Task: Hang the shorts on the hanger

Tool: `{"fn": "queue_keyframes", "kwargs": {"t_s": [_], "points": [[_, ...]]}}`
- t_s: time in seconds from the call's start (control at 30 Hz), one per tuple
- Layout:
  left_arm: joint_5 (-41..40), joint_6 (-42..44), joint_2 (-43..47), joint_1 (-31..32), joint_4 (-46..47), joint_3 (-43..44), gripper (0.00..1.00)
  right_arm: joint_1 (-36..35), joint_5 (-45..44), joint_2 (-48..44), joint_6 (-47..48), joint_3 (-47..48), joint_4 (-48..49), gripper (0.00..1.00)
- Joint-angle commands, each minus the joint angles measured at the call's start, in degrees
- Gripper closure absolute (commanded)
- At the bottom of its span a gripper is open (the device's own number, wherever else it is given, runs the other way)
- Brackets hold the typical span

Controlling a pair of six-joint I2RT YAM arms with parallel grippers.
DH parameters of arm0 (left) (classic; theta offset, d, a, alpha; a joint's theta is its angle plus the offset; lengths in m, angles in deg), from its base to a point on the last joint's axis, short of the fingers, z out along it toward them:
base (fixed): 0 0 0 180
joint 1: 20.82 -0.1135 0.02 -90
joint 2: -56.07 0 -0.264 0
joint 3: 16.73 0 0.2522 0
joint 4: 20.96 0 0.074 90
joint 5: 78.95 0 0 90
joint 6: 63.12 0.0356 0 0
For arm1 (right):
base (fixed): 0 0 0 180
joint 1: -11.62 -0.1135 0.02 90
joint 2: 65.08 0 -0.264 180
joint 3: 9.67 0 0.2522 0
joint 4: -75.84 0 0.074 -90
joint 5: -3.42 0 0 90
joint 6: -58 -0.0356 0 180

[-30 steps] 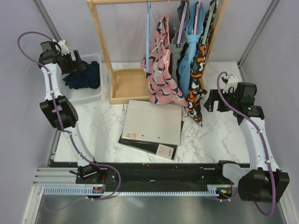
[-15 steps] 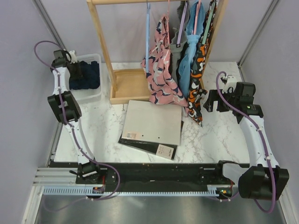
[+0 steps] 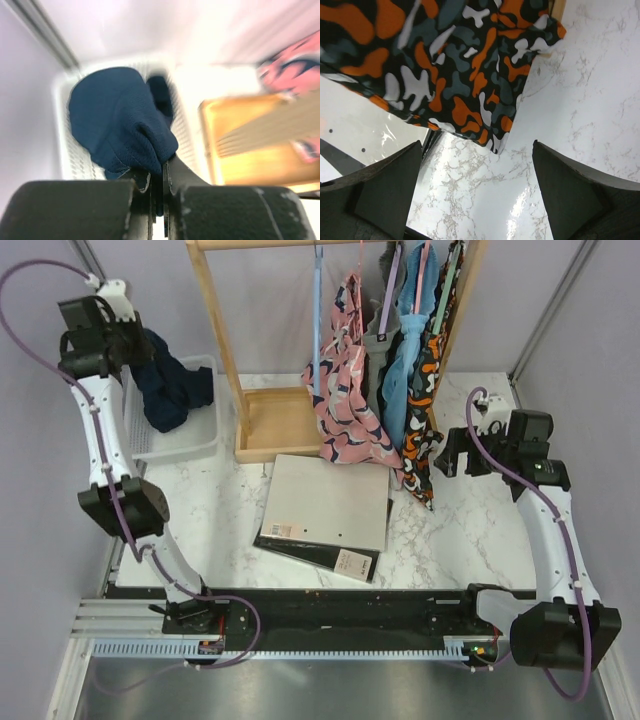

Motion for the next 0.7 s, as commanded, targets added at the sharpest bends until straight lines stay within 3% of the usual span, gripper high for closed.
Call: {"fn": "queue_keyframes", "kwargs": {"t_s": [0.0,0.2,0.3,0.5,0.67], "points": [[5.0,-1.2,14.9,0.9,0.5,-0.4,0.98,0.1,6.0,-0.3,3.4,7.3,-2.7,0.02],[11.6,-6.9,24.8,1.1,1.3,5.9,0.98,0.1,12.5,-1.2,5.7,14.0,-4.3,0.02],[11.7,-12.0,29.3,1.1,6.1,7.6,0.98,0.1,16.2,-1.1,6.4,18.5,-4.6,0.02],[11.1,-20.8,37.2,1.1,18.9,7.7,0.98,0.1,22.2,-0.3,7.6,25.9,-6.1,0.02],[18.6,-28.1,40.0,1.1,21.6,4.8,0.98,0.1,24.6,-1.4,5.4,24.8,-4.2,0.02]]}}
